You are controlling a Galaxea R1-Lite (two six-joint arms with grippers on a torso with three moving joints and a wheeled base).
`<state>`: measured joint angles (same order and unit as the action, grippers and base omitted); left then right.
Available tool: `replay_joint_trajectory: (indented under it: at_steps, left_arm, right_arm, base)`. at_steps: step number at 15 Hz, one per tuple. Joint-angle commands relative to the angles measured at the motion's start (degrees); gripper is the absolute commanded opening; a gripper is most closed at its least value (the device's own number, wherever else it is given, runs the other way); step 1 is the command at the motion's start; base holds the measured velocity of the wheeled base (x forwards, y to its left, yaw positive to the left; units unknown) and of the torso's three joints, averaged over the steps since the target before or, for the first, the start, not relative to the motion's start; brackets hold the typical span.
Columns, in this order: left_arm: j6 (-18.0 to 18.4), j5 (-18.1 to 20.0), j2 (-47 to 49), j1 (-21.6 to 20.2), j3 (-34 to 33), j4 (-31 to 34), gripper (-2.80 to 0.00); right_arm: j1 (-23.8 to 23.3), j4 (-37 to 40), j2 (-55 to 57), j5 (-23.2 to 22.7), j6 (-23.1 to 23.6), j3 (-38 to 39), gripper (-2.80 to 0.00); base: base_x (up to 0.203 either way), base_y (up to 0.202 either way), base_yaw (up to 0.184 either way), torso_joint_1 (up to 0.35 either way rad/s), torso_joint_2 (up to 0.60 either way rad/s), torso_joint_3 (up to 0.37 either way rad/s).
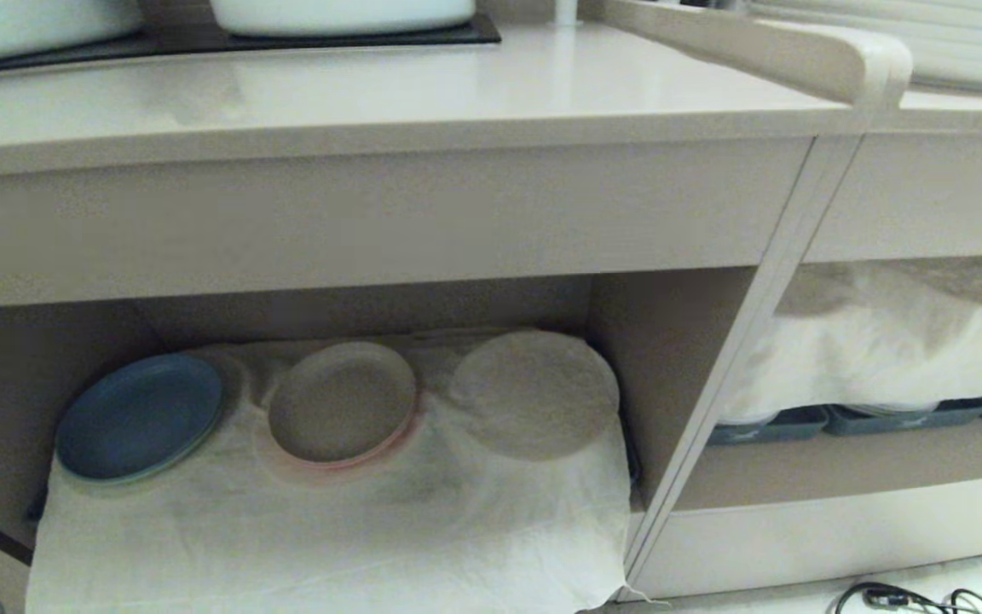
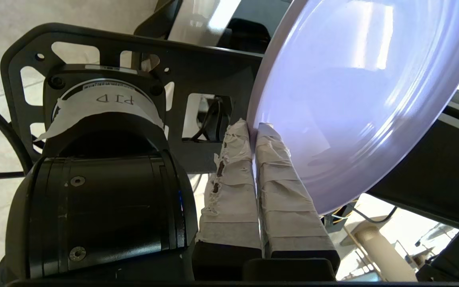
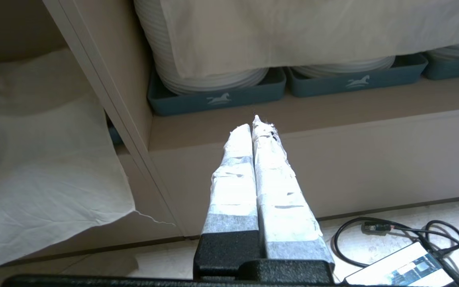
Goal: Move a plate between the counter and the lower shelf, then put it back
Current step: Put the plate in the cupboard
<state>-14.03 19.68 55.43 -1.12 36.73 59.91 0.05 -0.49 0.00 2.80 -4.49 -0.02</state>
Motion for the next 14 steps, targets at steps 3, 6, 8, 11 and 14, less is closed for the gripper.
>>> replay_joint_trajectory:
  at_steps: [3,6,8,11,14]
  left_arm:
    - [-0.1,0.1,0.0,0.0,0.0,0.3,-2.8]
    - [-0.1,0.1,-0.1,0.0,-0.1,0.3,-2.8]
    - [-0.1,0.2,-0.2,0.0,-0.1,0.3,-2.8]
    - [-0.2,0.2,-0.4,0.0,-0.2,0.3,-2.8]
    - [-0.2,0.2,-0.4,0.0,-0.2,0.3,-2.8]
  right_arm:
    - [0.0,-0.1,0.0,0.0,0.0,0.0,-2.8]
    - [0.0,-0.1,0.0,0.0,0.0,0.0,-2.8]
    - [0.0,0.0,0.0,0.0,0.0,-0.1,-2.8]
    - [0.0,-0.1,0.1,0.0,-0.1,0.0,-2.8]
    - [0.0,-0.1,0.0,0.0,-0.1,-0.1,-2.8]
  base:
    - [0.0,0.0,0.0,-0.062,0.24,0.182]
    - [0.0,0.0,0.0,-0.012,0.05,0.031]
    - [0.0,0.0,0.0,0.0,0.0,0.0]
    - [0.0,0.0,0.0,0.0,0.0,0.0]
    - [0.0,0.0,0.0,0.0,0.0,0.0]
